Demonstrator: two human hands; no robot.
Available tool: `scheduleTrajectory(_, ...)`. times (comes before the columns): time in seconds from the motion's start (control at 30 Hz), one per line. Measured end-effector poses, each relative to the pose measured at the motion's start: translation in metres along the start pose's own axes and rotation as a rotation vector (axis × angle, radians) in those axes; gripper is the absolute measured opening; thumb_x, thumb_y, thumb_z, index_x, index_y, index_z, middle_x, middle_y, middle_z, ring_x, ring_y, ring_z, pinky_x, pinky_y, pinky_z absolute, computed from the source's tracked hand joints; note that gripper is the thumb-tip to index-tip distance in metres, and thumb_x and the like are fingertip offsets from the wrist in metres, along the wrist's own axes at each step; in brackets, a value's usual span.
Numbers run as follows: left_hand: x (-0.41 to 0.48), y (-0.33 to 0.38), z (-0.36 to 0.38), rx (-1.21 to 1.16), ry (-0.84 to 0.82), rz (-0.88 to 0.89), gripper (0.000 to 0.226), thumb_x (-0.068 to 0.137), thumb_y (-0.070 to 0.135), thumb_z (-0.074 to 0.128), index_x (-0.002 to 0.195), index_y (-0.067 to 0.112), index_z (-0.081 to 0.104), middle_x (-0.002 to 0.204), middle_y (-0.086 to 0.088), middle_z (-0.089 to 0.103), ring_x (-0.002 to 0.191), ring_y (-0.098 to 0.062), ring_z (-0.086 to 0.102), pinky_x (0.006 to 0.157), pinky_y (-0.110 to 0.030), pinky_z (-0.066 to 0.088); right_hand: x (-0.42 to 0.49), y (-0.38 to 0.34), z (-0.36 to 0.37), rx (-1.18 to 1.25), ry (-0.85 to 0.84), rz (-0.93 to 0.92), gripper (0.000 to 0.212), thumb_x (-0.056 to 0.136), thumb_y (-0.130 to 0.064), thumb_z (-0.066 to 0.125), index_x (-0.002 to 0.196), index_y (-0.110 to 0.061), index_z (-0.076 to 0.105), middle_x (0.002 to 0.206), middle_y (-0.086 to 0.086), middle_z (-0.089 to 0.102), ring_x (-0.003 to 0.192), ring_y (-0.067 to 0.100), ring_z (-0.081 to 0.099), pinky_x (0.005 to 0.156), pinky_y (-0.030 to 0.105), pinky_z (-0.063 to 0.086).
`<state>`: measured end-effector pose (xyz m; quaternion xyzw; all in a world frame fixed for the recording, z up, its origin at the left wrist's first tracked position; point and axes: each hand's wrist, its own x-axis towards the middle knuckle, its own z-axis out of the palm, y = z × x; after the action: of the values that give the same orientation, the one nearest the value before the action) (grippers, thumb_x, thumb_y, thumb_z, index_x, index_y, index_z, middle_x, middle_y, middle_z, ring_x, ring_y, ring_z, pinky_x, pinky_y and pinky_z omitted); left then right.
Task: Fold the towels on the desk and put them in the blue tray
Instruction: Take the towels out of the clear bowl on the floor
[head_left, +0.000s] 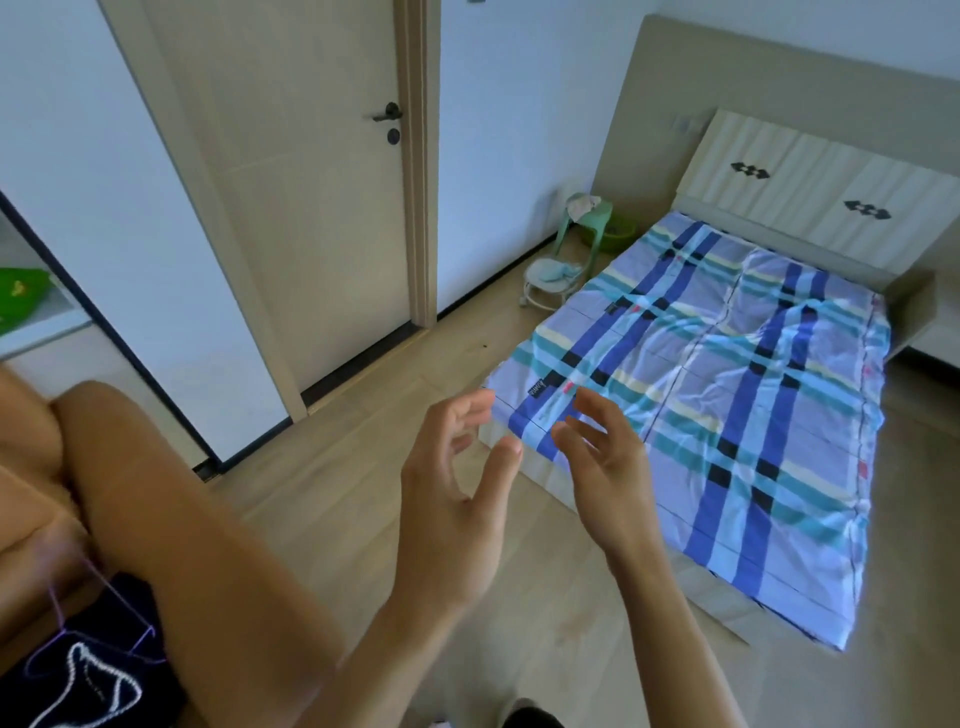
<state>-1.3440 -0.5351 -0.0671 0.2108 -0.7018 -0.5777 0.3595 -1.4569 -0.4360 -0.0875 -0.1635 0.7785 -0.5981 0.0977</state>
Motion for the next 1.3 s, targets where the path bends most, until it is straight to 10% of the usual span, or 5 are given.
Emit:
scheduleTrajectory(0.8, 0.511, -0.157, 0.081, 0.083, 0.101, -0.093, 0.041, 0.086, 0.047, 0.057, 0.122, 0.028, 0.061, 0.124, 0.016, 0.065, 0.124, -0.006, 0.059, 0.106, -0.041, 0.049, 0.546, 0.007, 0.196, 0.049, -0.174, -0.003, 0.049, 0.091, -0.037, 0.063, 0.138, -0.029, 0.053, 0.131, -0.016, 0.06, 0.121, 0.006, 0.059, 0.093, 0.024, 0.049)
scheduleTrajectory(1.3, 0.889, -0.258, 0.155, 0.023, -0.363, -0.09, 0.046, 0.082, 0.05, 0.056, 0.12, 0.024, 0.063, 0.121, 0.017, 0.067, 0.12, 0.0, 0.059, 0.108, -0.036, 0.047, 0.848, 0.026, 0.284, 0.017, 0.187, 0.177, 0.056, 0.089, -0.041, 0.063, 0.141, -0.025, 0.052, 0.137, -0.009, 0.058, 0.122, 0.01, 0.06, 0.101, 0.032, 0.05)
